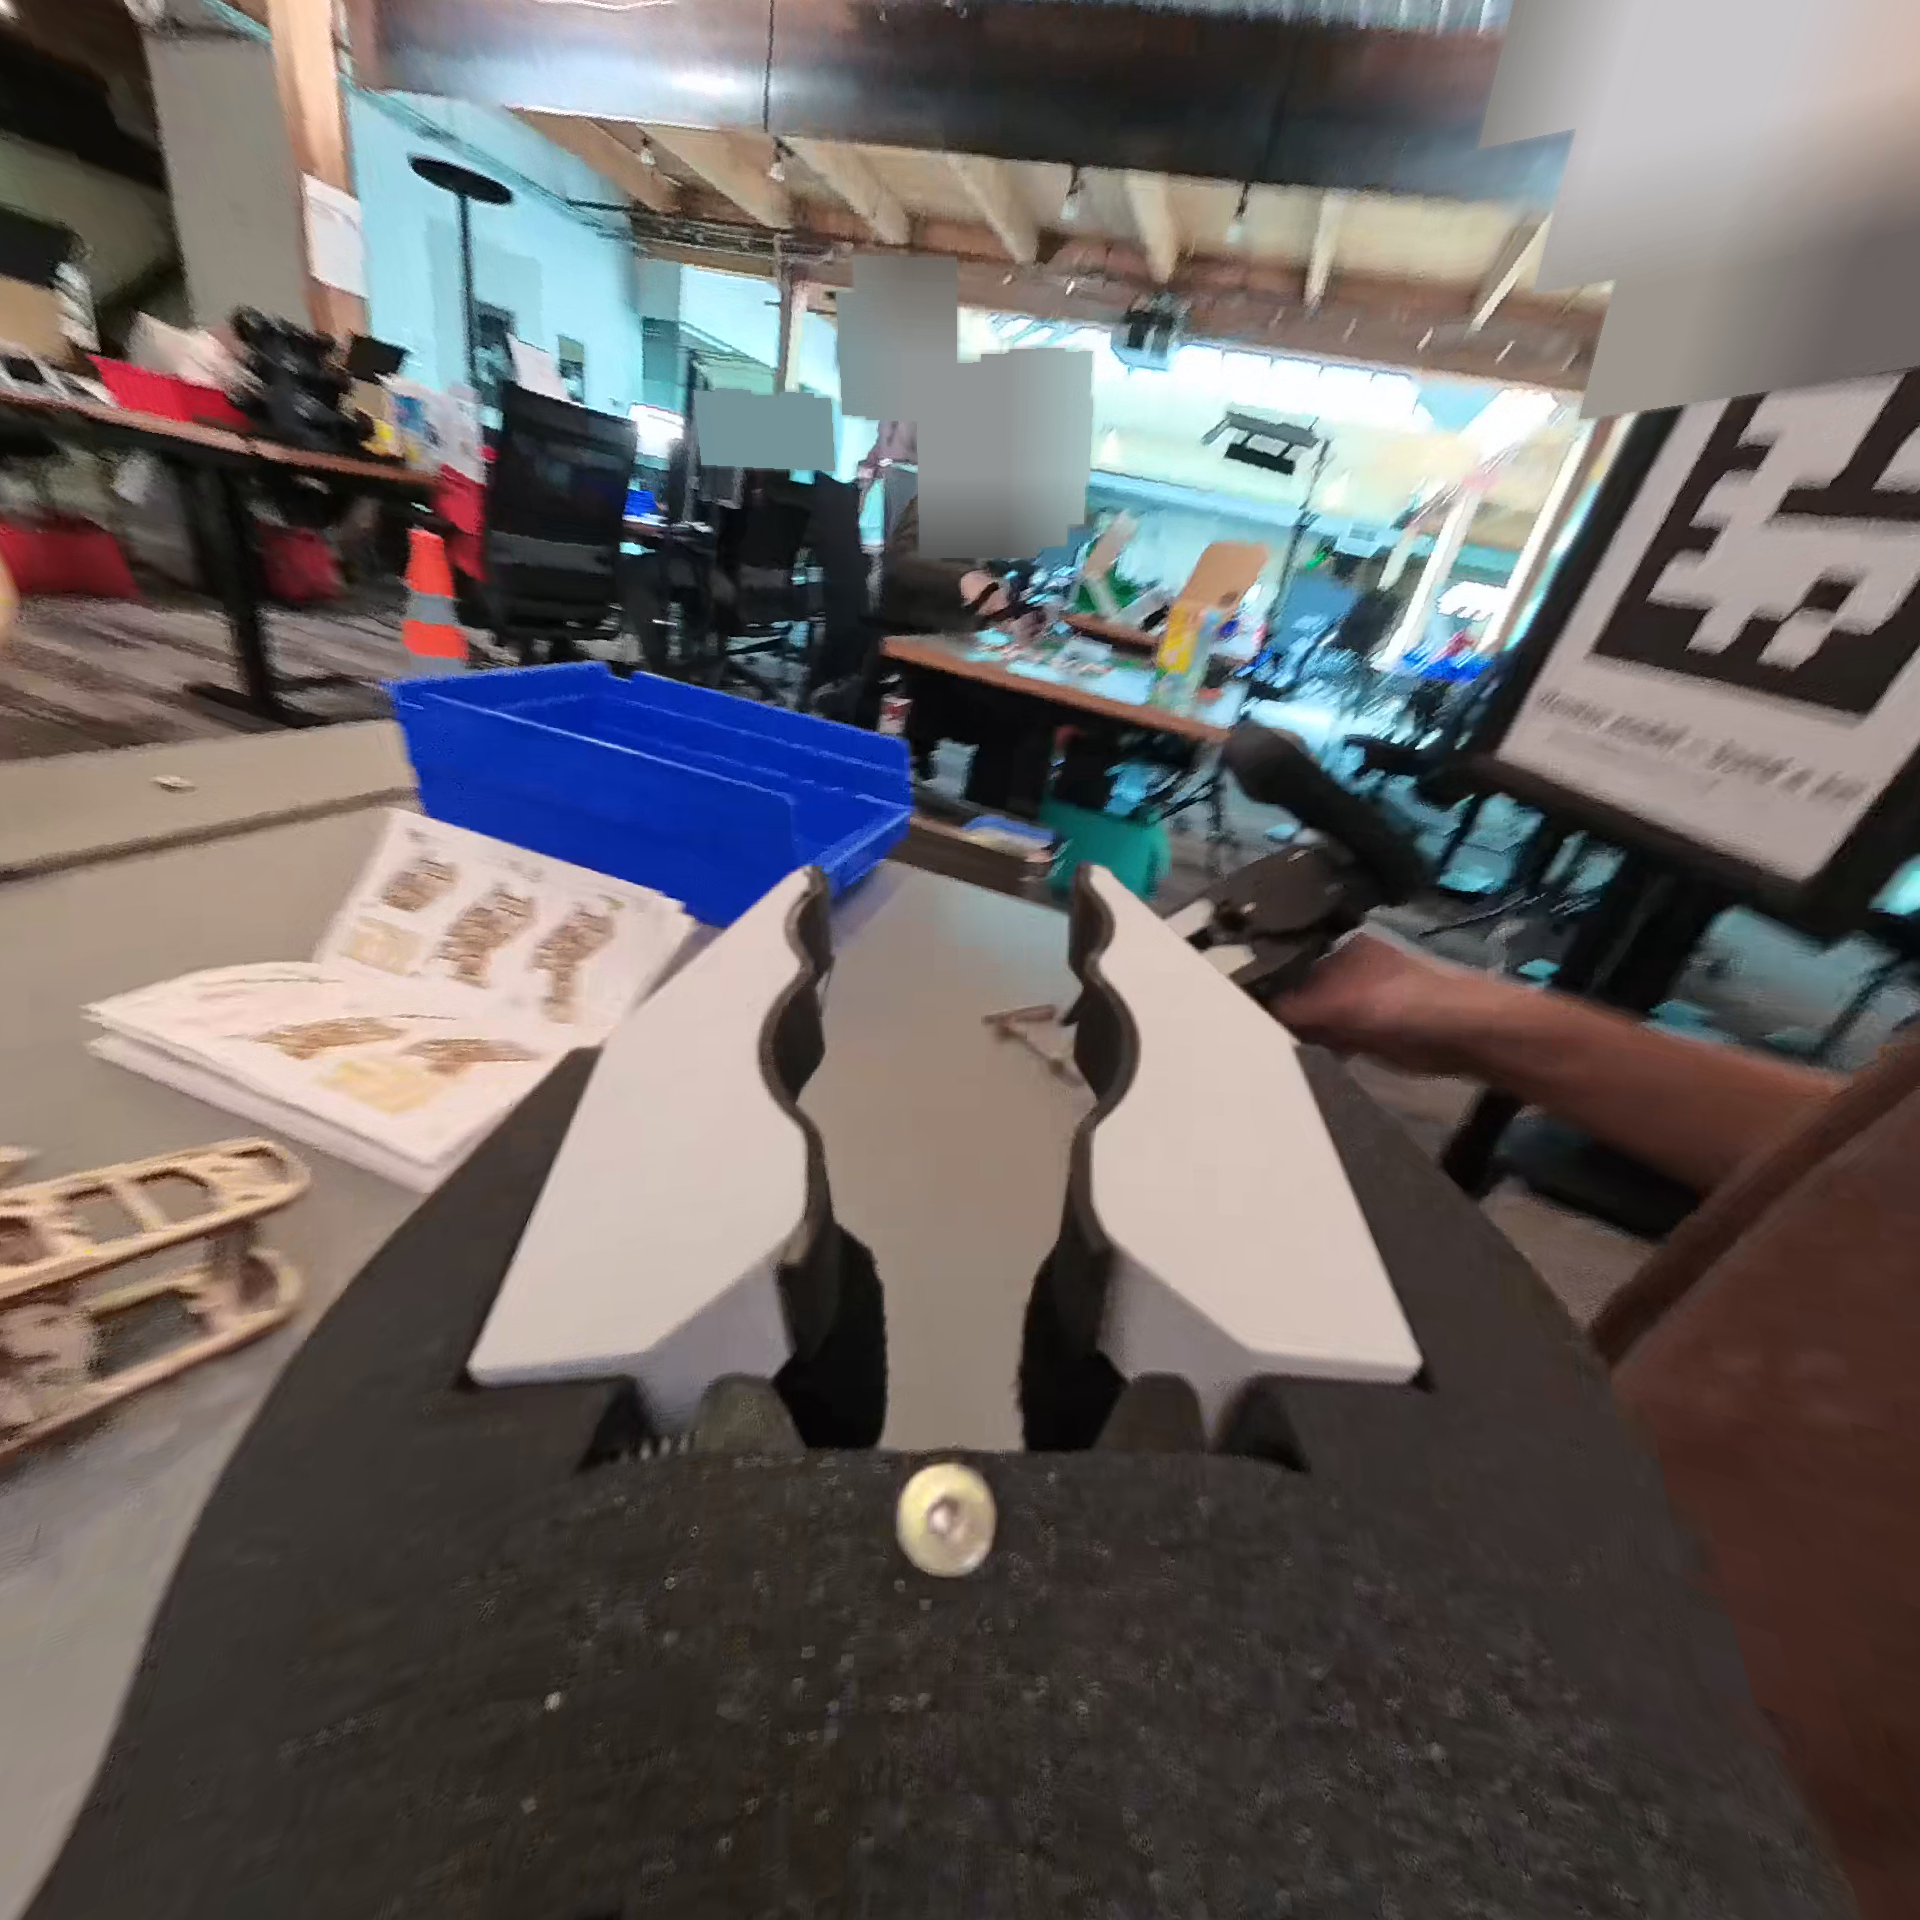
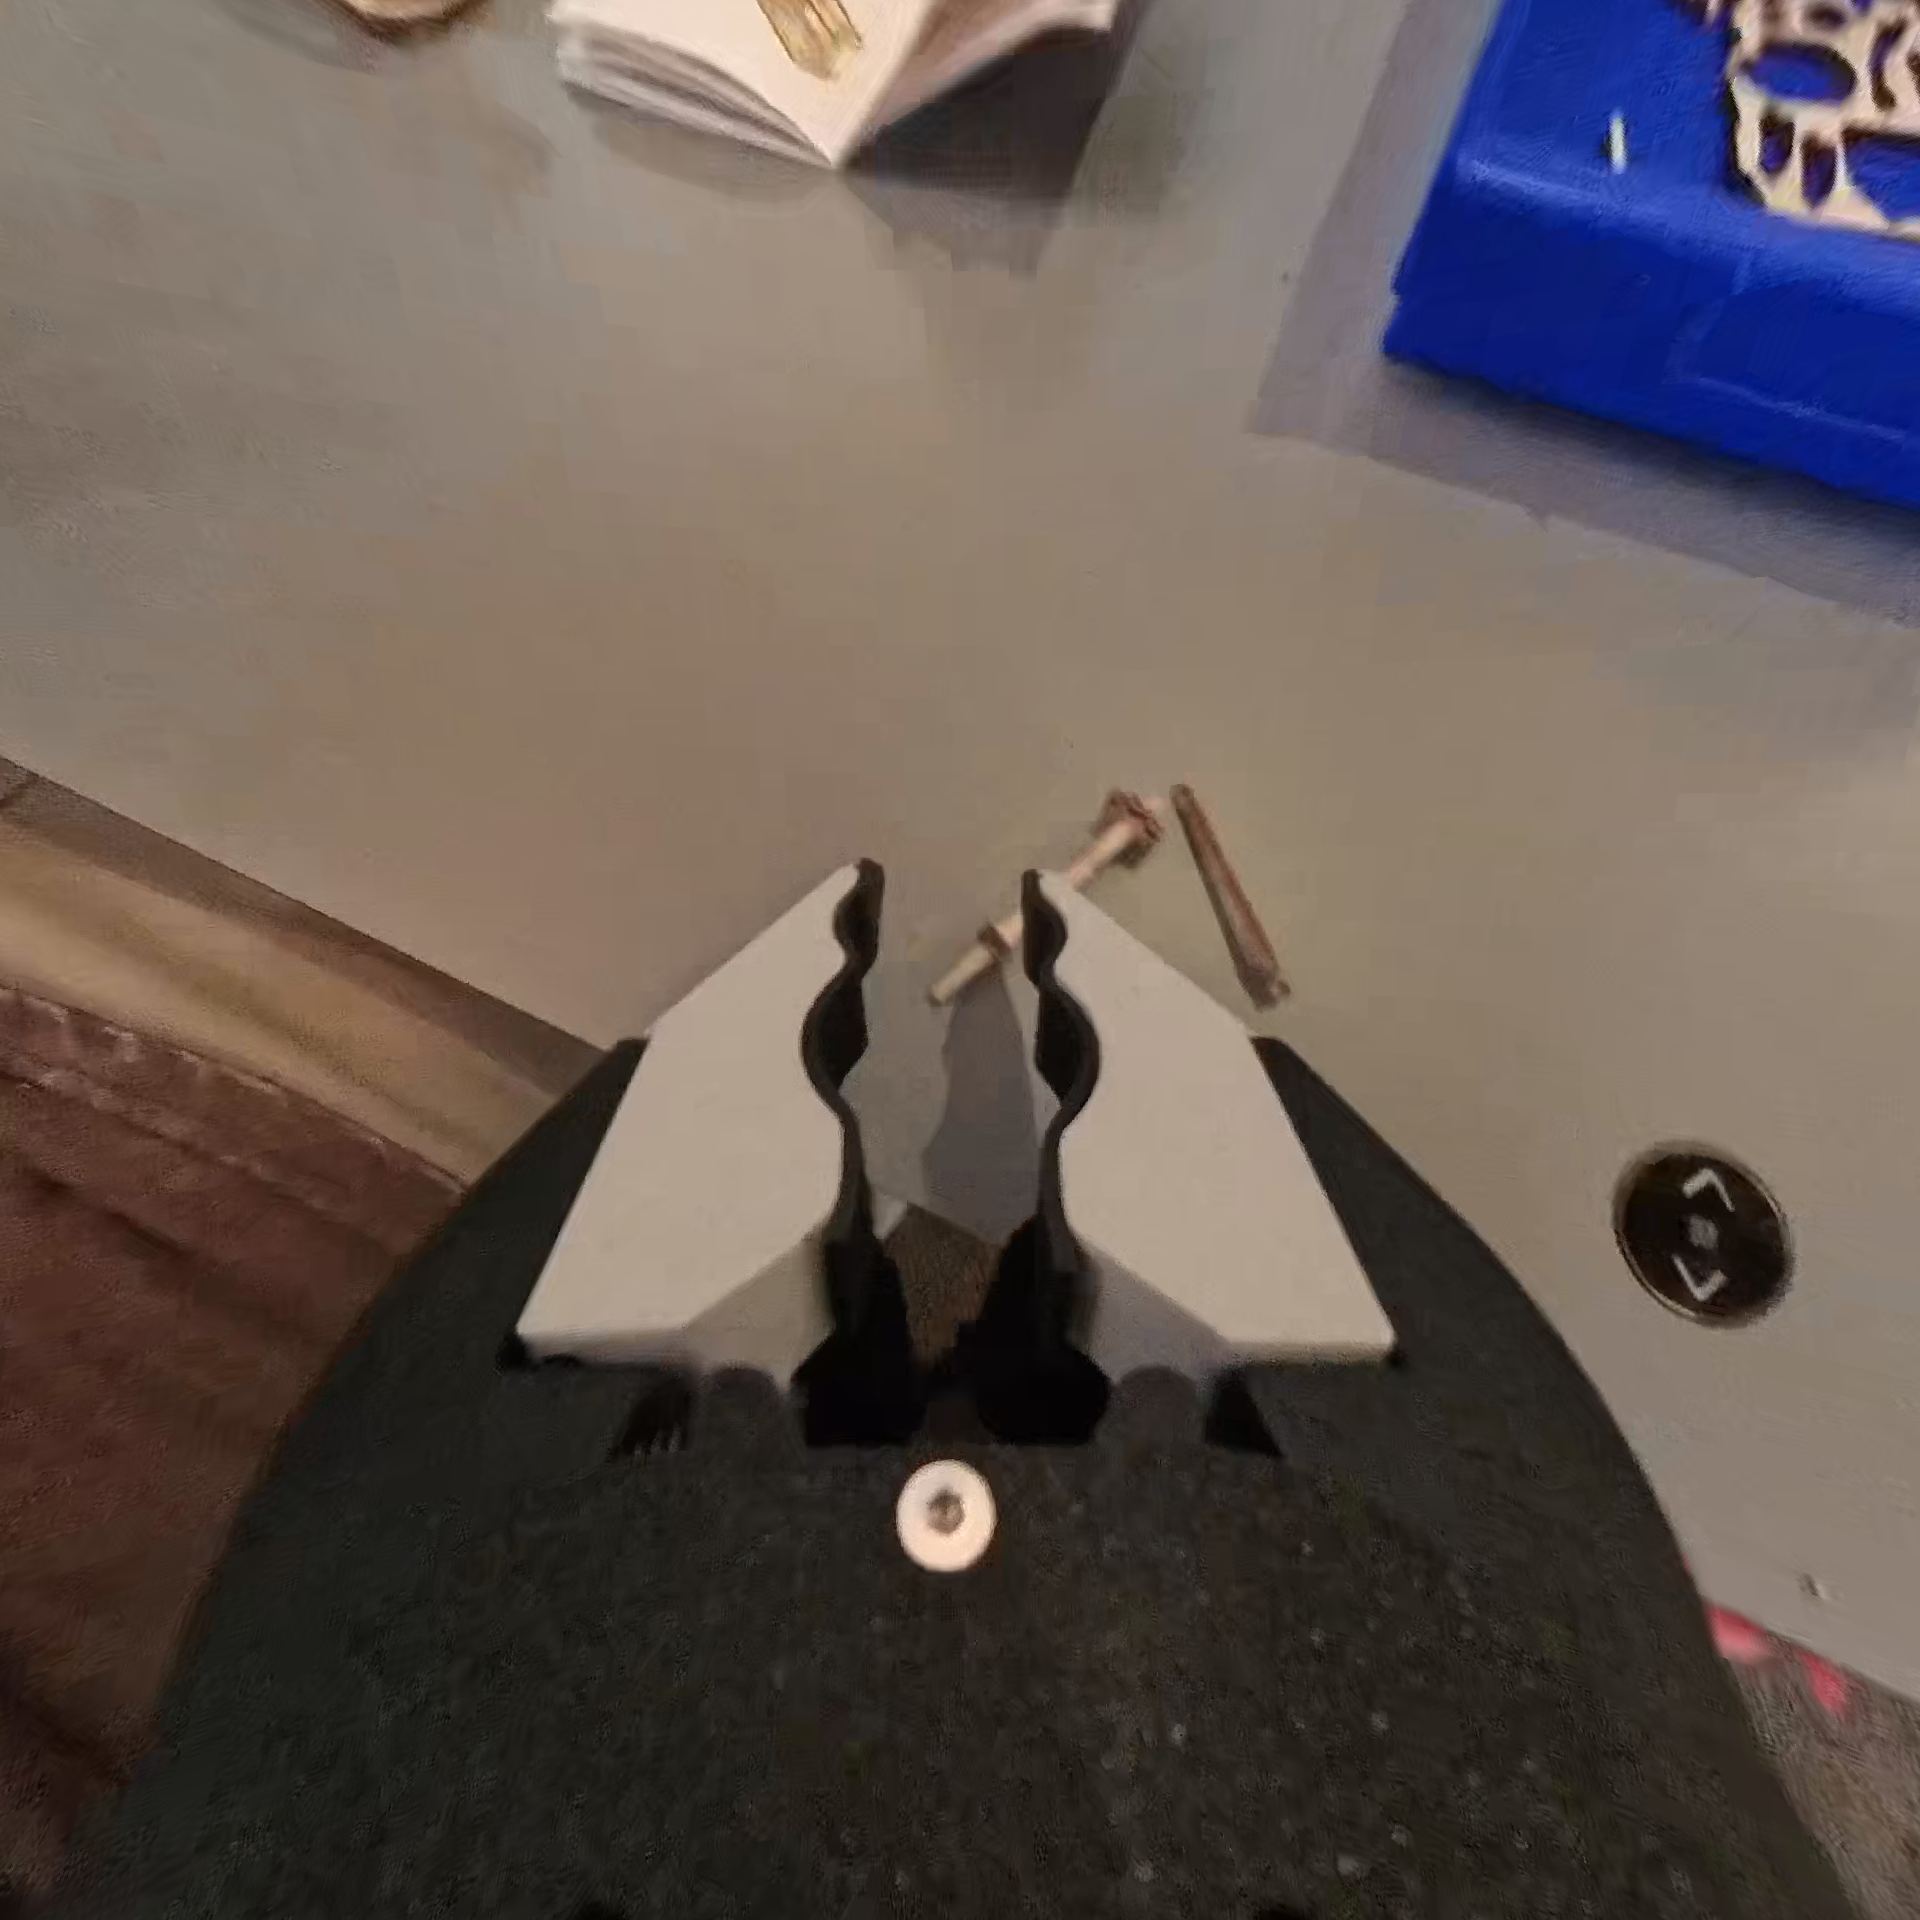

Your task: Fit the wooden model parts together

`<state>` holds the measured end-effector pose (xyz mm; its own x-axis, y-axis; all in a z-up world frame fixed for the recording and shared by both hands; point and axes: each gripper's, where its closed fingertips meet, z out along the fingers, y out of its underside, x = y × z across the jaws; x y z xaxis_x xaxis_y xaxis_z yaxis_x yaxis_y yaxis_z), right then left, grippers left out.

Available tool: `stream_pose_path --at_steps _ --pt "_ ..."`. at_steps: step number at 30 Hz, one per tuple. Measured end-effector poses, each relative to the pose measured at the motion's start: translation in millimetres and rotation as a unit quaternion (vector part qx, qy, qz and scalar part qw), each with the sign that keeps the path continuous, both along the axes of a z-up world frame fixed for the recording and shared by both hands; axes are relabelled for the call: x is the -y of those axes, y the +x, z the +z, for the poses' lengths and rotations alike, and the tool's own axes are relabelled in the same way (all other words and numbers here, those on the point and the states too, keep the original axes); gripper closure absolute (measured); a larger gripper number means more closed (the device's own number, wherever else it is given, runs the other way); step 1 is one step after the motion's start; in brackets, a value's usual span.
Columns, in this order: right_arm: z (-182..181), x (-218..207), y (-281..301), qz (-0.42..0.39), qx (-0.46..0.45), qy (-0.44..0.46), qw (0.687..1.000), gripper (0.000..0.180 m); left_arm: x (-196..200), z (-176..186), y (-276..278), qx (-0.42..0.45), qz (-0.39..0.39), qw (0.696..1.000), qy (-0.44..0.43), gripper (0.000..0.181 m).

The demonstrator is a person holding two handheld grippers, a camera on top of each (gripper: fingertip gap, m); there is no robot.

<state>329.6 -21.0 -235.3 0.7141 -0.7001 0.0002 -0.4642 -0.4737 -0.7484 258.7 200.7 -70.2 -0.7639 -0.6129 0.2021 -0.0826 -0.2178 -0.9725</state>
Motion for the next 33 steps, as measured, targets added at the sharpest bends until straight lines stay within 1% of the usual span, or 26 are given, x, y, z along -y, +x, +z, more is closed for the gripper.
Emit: stream_pose_path --at_steps 2,4,7,10,11,13,17,19,22,23,24,25,26,27,28,29,30,31,32,33 --pt "25.7 -36.2 -7.5 0.047 0.030 0.070 0.996 0.155 -0.7 5.1 0.3 -0.032 -0.027 0.997 -0.058 0.133" --pt "49.7 -79.8 -23.0 0.107 0.047 0.139 0.983 0.155 -1.6 9.7 -0.2 -0.045 -0.049 0.993 -0.099 0.130" --pt "85.9 -145.8 -51.6 0.192 0.032 0.254 0.947 0.154 2.1 9.1 -1.8 -0.067 -0.075 0.987 -0.125 0.130" --pt "123.5 -194.6 -68.3 0.240 0.016 0.335 0.911 0.156 6.7 9.7 -4.1 -0.087 -0.098 0.979 -0.156 0.126" --pt "130.2 -207.8 -71.9 0.252 0.002 0.346 0.904 0.157 8.1 8.6 -4.2 -0.091 -0.101 0.978 -0.160 0.126" --pt "131.6 -224.6 -72.2 0.264 -0.016 0.340 0.903 0.157 10.5 5.7 -4.4 -0.096 -0.104 0.978 -0.153 0.124" --pt "144.9 -233.0 -76.8 0.271 -0.036 0.391 0.879 0.160 10.9 7.7 -6.5 -0.103 -0.116 0.974 -0.164 0.124" --pt "152.4 -228.7 -75.9 0.267 -0.033 0.420 0.867 0.166 13.0 6.7 -8.4 -0.098 -0.118 0.976 -0.154 0.127" --pt "153.9 -212.4 -65.4 0.243 -0.047 0.457 0.854 0.165 16.9 7.3 -12.4 -0.080 -0.118 0.981 -0.130 0.130" --pt "150.2 -205.0 -61.6 0.237 -0.055 0.457 0.856 0.164 17.6 8.2 -14.1 -0.079 -0.123 0.981 -0.128 0.131" --pt "144.3 -194.4 -55.8 0.224 -0.059 0.448 0.864 0.164 16.3 9.3 -14.9 -0.079 -0.124 0.981 -0.125 0.133" --pt "134.4 -179.2 -48.3 0.204 -0.057 0.422 0.882 0.180 11.3 10.8 -14.4 -0.076 -0.117 0.983 -0.121 0.143" --pt "122.7 -159.6 -34.1 0.168 -0.044 0.386 0.906 0.180 1.8 12.5 -12.1 -0.069 -0.100 0.986 -0.112 0.158" --pt "111.0 -134.3 -17.7 0.122 -0.027 0.343 0.931 0.180 -12.6 13.0 -7.6 -0.061 -0.070 0.991 -0.097 0.178" --pt "95.8 -103.1 0.4 0.062 -0.003 0.283 0.957 0.180 -32.2 11.4 0.3 -0.061 -0.023 0.994 -0.083 0.181" --pt "76.8 -68.2 15.5 0.003 0.021 0.199 0.980 0.180 -54.1 7.8 8.4 -0.067 0.032 0.995 -0.069 0.181" --pt "56.5 -34.8 23.1 -0.043 0.032 0.113 0.992 0.180 -75.0 2.3 14.5 -0.075 0.084 0.992 -0.056 0.181" --pt "36.7 -7.8 23.3 -0.074 0.027 0.040 0.996 0.174 -93.2 -4.9 18.5 -0.086 0.133 0.986 -0.042 0.181" --pt "20.7 9.1 18.8 -0.093 0.014 -0.002 0.996 0.161 -106.2 -13.4 20.2 -0.099 0.169 0.980 -0.027 0.181" --pt "9.5 16.0 12.2 -0.105 -0.003 -0.010 0.994 0.156 -112.6 -20.9 19.8 -0.110 0.189 0.976 -0.015 0.181"
